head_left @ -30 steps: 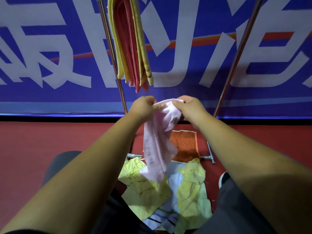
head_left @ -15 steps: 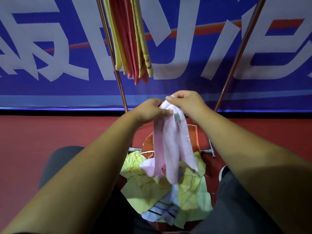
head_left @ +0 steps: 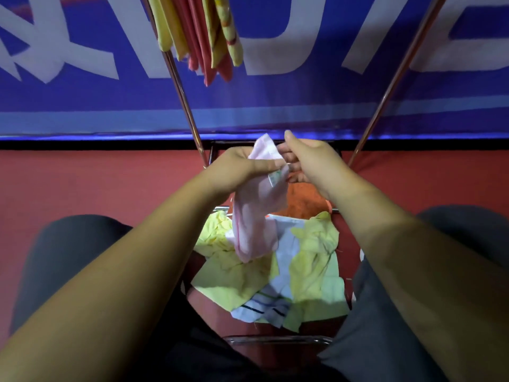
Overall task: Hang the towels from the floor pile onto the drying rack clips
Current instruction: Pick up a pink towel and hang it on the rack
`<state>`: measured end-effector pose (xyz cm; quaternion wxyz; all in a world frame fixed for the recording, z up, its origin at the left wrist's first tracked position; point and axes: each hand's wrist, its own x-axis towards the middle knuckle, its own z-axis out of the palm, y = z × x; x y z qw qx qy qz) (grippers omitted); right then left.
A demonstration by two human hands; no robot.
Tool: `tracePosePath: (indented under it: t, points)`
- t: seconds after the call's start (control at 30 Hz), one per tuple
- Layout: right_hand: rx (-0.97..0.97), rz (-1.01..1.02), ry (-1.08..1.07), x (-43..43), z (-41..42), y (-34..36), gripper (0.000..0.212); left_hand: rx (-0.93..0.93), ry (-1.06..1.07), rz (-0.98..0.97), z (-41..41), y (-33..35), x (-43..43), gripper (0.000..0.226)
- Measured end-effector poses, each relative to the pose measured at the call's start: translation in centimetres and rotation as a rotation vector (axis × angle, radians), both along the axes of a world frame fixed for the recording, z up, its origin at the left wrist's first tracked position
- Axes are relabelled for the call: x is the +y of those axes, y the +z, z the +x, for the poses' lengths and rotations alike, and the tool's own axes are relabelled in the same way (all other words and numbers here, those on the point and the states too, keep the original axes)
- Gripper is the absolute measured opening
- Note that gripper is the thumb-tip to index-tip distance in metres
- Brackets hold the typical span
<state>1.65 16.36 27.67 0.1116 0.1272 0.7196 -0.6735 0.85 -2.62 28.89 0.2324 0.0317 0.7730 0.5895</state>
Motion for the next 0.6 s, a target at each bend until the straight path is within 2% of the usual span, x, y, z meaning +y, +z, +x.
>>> tracePosePath:
  t: [0.1,0.27,0.4,0.6]
  points:
    - [-0.050,-0.013,0.102,-0.2,-1.4,0.2,0.032,-0.022,0.117,0.096,-1.2,0.1,-0.6,0.037]
    - [0.001,0.202,0.290,0.4,-2.8,-0.4,0.029,0.007,0.209,0.148,-2.7,0.9,-0.3,0.022]
    - [0.005,0.277,0.376,0.9,-3.9,-0.7,0.015,0.005,0.228,0.177,-3.9,0.6,-0.2,0.027]
    - [-0.072,0.489,0.500,0.5,-4.2,-1.8,0.033,-0.062,0.243,0.298,-4.6,1.5,0.0,0.025]
